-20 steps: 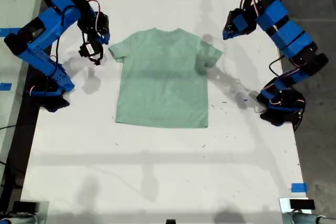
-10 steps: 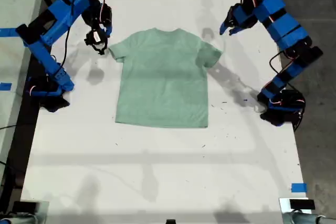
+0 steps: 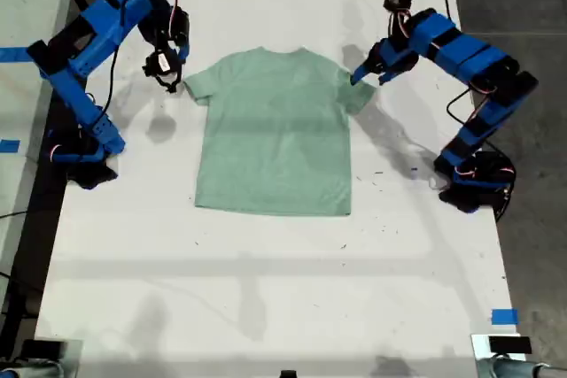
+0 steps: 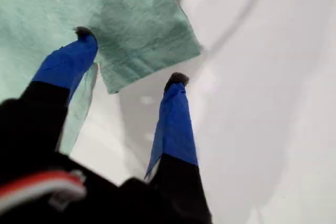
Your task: Fold tshirt
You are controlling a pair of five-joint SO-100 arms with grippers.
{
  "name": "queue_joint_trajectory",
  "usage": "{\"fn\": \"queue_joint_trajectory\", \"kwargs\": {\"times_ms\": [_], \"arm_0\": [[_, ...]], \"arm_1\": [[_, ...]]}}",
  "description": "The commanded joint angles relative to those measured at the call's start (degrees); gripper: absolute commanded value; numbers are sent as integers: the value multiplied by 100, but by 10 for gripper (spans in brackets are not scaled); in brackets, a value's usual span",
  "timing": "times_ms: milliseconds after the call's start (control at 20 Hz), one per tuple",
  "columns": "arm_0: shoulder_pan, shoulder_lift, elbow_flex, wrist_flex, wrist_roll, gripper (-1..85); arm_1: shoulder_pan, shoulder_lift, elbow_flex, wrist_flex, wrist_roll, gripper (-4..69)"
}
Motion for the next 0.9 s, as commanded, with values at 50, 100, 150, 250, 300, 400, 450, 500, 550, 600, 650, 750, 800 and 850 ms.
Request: {"fn": "queue_joint_trajectory", "kwargs": {"times_ms": [50, 100, 150, 250, 300, 400, 450, 500, 550, 600, 650, 750, 800, 850], "arm_0": [[62, 114, -299, 114, 44, 0], [62, 114, -299, 123, 44, 0], [70, 114, -299, 132, 44, 0], [70, 114, -299, 158, 44, 0], [70, 114, -290, 167, 44, 0], [70, 123, -290, 176, 26, 0], [79, 123, -290, 176, 26, 0], [97, 123, -281, 176, 18, 0], [114, 123, -272, 167, 18, 0], [123, 114, -264, 158, 9, 0], [132, 114, -264, 158, 9, 0], [149, 114, -255, 158, 9, 0], [158, 114, -255, 158, 9, 0], [167, 114, -246, 158, 9, 0]], "arm_1": [[53, -413, 316, -1002, -229, 253], [79, -589, 378, -1204, -290, 253], [114, -782, 396, -1362, -334, 253], [141, -1116, 352, -1582, -431, 256], [141, -1274, 255, -1573, -466, 238], [132, -1336, 149, -1547, -483, 73], [132, -1345, 123, -1547, -475, 44], [123, -1371, 62, -1494, -457, 23], [123, -1371, 44, -1485, -439, -7], [114, -1362, 18, -1424, -439, -7], [114, -1362, -44, -1318, -439, -8], [97, -1301, -246, -993, -413, -8], [62, -1204, -413, -712, -369, -8], [-18, -1011, -571, -457, -334, -8]]}}
